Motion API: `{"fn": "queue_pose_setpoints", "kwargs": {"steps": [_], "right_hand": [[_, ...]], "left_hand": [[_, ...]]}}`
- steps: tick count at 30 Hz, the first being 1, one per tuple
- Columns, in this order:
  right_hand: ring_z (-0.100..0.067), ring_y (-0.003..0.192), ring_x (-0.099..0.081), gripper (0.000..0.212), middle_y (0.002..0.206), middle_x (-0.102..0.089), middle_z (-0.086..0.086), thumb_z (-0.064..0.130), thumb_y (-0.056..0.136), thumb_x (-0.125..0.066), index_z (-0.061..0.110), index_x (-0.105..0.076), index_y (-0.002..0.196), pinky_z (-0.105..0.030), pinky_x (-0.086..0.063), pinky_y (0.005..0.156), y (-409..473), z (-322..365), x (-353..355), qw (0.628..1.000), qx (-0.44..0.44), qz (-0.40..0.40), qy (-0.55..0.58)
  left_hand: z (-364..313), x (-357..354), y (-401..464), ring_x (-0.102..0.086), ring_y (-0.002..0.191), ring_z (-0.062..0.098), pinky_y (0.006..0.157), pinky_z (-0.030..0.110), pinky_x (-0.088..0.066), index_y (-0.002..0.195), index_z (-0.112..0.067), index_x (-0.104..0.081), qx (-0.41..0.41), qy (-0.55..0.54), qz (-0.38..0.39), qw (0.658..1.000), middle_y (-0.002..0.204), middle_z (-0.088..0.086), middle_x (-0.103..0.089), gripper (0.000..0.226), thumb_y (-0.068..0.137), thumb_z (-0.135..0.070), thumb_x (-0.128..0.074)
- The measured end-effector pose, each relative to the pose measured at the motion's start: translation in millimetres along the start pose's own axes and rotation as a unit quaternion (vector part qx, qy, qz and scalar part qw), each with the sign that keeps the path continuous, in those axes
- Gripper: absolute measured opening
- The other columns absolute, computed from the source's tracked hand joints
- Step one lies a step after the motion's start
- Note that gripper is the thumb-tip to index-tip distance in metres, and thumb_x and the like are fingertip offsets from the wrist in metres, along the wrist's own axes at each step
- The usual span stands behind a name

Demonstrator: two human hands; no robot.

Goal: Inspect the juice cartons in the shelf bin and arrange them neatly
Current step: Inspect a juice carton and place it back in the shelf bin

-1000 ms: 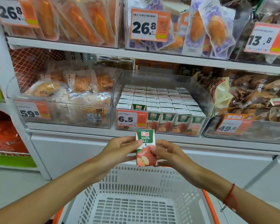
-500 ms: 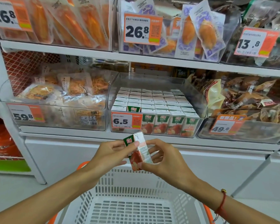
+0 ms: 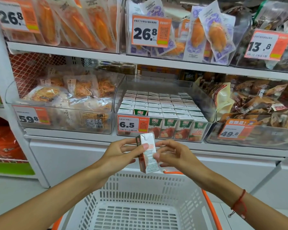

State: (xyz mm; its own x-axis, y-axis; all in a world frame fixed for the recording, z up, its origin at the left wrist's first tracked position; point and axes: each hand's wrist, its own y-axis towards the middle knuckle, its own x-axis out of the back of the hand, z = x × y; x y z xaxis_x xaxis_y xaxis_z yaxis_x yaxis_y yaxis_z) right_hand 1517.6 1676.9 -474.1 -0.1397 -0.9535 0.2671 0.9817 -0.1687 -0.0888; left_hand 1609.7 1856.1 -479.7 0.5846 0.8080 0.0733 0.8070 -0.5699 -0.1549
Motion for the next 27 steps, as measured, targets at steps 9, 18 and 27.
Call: {"fn": "queue_pose_setpoints", "kwargs": {"steps": [9,18,27], "right_hand": [[-0.010,0.101,-0.070,0.036,0.108,-0.073,0.007,0.028,0.083,-0.076,0.023,-0.067,0.117,-0.017,-0.052,0.084,-4.9,2.7,1.5,0.996,-0.032,0.078,0.040],[-0.004,0.065,-0.062,0.055,0.084,-0.067,0.006,0.045,0.054,-0.089,0.024,-0.060,0.096,-0.024,-0.054,0.061,1.6,-10.3,-28.0,0.983,0.009,-0.136,-0.120],[-0.011,0.100,-0.069,0.047,0.111,-0.073,0.002,0.043,0.079,-0.071,0.023,-0.063,0.120,-0.023,-0.054,0.089,1.2,-2.9,-4.7,0.995,-0.056,0.076,-0.014]], "left_hand": [[-3.4,-1.4,-3.6,-0.066,0.107,0.002,0.102,0.034,-0.046,0.117,-0.038,-0.063,-0.021,-0.006,0.055,0.998,0.105,-0.015,-0.074,0.043,0.077,-0.052,-0.066],[0.0,-11.6,-4.4,-0.070,0.086,-0.001,0.064,0.012,-0.055,0.099,-0.034,-0.071,-0.019,0.001,-0.048,0.999,0.089,-0.015,-0.076,0.018,0.081,-0.033,-0.075],[-5.6,2.3,-5.3,-0.072,0.097,0.010,0.082,0.015,-0.055,0.118,-0.023,-0.066,-0.011,-0.043,0.057,0.997,0.105,-0.005,-0.076,0.029,0.088,-0.024,-0.068]]}}
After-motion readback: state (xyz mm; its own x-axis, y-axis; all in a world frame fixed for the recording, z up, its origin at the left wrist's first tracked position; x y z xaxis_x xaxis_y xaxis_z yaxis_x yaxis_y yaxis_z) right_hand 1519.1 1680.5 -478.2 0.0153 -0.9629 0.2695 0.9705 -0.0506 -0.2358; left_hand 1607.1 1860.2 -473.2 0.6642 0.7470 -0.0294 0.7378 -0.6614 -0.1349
